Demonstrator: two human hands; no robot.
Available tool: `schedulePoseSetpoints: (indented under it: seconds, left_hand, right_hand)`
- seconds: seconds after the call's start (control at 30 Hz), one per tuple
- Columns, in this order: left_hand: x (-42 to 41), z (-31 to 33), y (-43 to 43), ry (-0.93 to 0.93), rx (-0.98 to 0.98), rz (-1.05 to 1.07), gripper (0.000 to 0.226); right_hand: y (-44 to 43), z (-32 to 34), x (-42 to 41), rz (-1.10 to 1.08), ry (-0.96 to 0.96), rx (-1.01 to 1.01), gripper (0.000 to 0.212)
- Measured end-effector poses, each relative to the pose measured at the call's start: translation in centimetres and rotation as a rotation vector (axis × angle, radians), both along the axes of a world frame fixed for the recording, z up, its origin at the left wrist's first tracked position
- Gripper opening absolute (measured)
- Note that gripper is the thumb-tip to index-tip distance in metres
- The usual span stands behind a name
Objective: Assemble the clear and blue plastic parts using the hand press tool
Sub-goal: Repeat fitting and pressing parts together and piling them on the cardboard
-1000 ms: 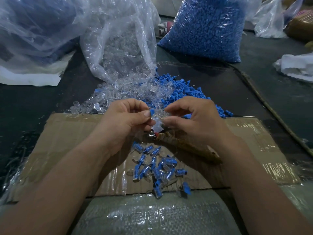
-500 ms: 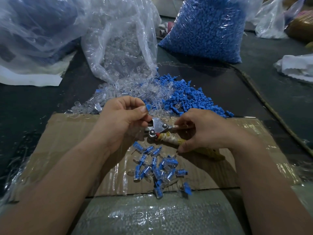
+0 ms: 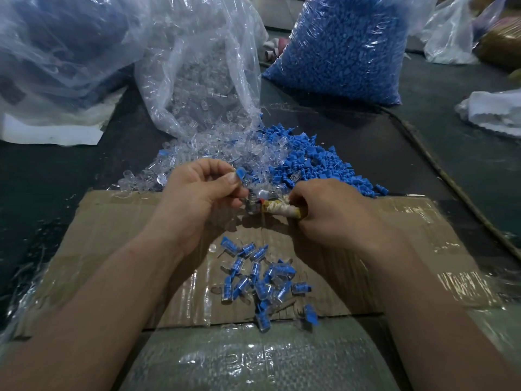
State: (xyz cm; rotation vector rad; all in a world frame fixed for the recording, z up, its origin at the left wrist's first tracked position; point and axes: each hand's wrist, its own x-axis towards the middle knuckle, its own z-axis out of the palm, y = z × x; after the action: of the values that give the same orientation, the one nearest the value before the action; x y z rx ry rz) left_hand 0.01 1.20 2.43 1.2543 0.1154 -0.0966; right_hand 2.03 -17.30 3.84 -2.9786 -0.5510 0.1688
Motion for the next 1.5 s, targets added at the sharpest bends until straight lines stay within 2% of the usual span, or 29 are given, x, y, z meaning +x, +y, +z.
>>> schedulePoseSetpoints:
  seconds: [0.1,0.27,0.47,0.93,1.17,1.5]
  left_hand:
    - [0.2,-0.3,0.2,-0.044,0.025,0.089,0.011]
    - [0.4,-0.2,0.1,-0.14,0.072,0.158,0.016]
    - [0.0,0.2,-0.2,-0.19,0.137,0.116,0.015]
    - [-0.4,0.3,-0.8,-0.226,0.225,0.104,0.017]
    - [-0.6,0.6,-1.1,-0.21,0.209,0.125,0.018]
    - [-0.8,0.6,-1.3,-0.277,0.368,0.168,0.019]
  right_hand:
    - [-0.1,-0.3,-0.1,-0.034,-0.079,0.049,0.013]
    - [-0.6,-0.1,-0.1,-0.074,-0.183,0.261,0.018]
    - [-0.1,-0.2,-0.6,-0.042,-0.152,0.347,0.024]
    - [0.5,-0.1,-0.9,0.02,-0.047,0.334,0.025]
    - [0.6,0.0,-0.8,0.032,-0.09,0.318,0.02]
    - [0.9,-0.1,-0.5,0.015,-0.099,0.326,0.016]
